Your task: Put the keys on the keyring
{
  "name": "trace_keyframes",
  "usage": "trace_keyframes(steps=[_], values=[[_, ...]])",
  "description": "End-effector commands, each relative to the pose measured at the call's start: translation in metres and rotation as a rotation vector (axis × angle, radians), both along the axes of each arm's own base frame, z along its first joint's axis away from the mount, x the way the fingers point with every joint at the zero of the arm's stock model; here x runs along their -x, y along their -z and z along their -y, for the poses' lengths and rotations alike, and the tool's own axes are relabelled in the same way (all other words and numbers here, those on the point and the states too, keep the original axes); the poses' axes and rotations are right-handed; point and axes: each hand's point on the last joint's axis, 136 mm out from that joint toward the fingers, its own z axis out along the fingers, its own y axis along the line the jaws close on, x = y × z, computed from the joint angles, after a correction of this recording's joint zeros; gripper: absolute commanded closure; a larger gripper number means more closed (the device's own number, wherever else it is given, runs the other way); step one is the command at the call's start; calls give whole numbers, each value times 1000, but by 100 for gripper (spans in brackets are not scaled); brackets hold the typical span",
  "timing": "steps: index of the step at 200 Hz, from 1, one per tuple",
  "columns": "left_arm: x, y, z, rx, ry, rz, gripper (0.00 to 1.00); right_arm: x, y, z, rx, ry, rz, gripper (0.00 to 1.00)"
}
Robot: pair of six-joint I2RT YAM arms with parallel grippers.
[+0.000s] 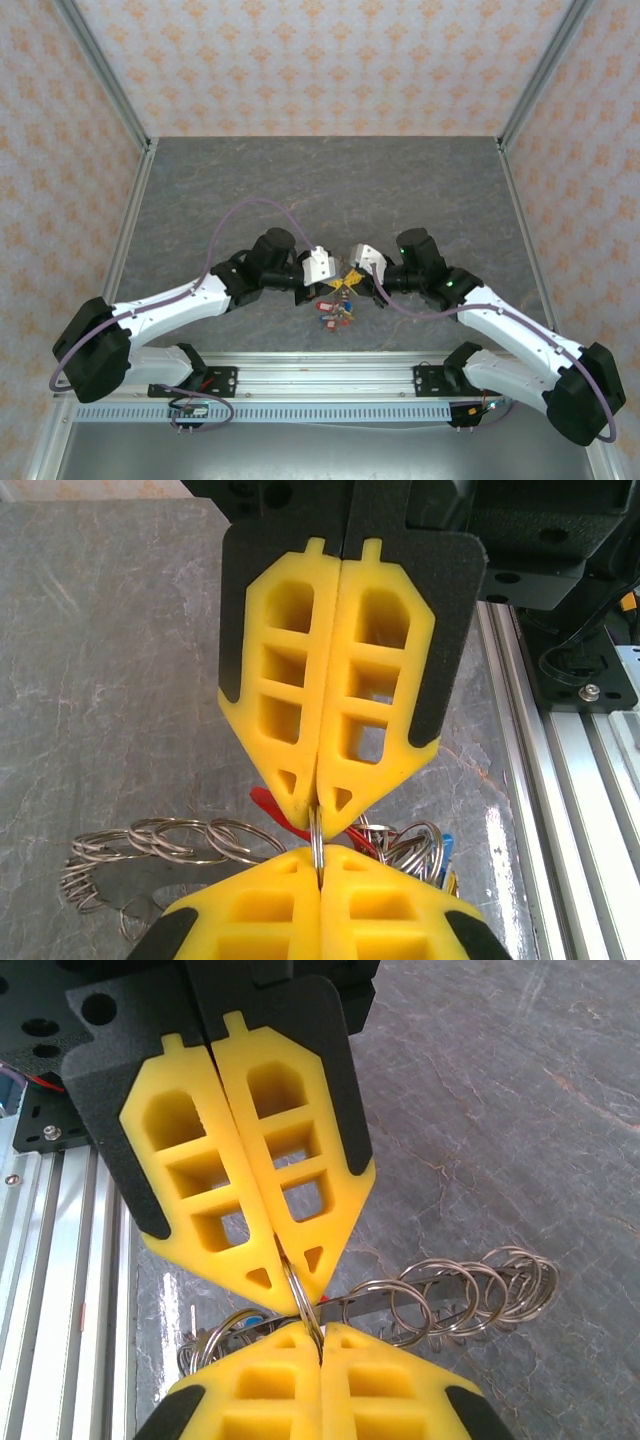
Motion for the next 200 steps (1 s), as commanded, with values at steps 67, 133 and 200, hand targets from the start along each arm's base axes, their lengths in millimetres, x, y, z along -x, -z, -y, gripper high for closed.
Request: trace_keyframes(steps=[67,133,200], values=[[-6,3,-2,-129,42,52,91,3,-40,-7,42,-24,-7,100],[-3,6,1,-128,58,35,100,3,-51,-9,71,-26,1,100],[-1,-24,7,59,45,36,100,4,-24,2,55,24,6,86]])
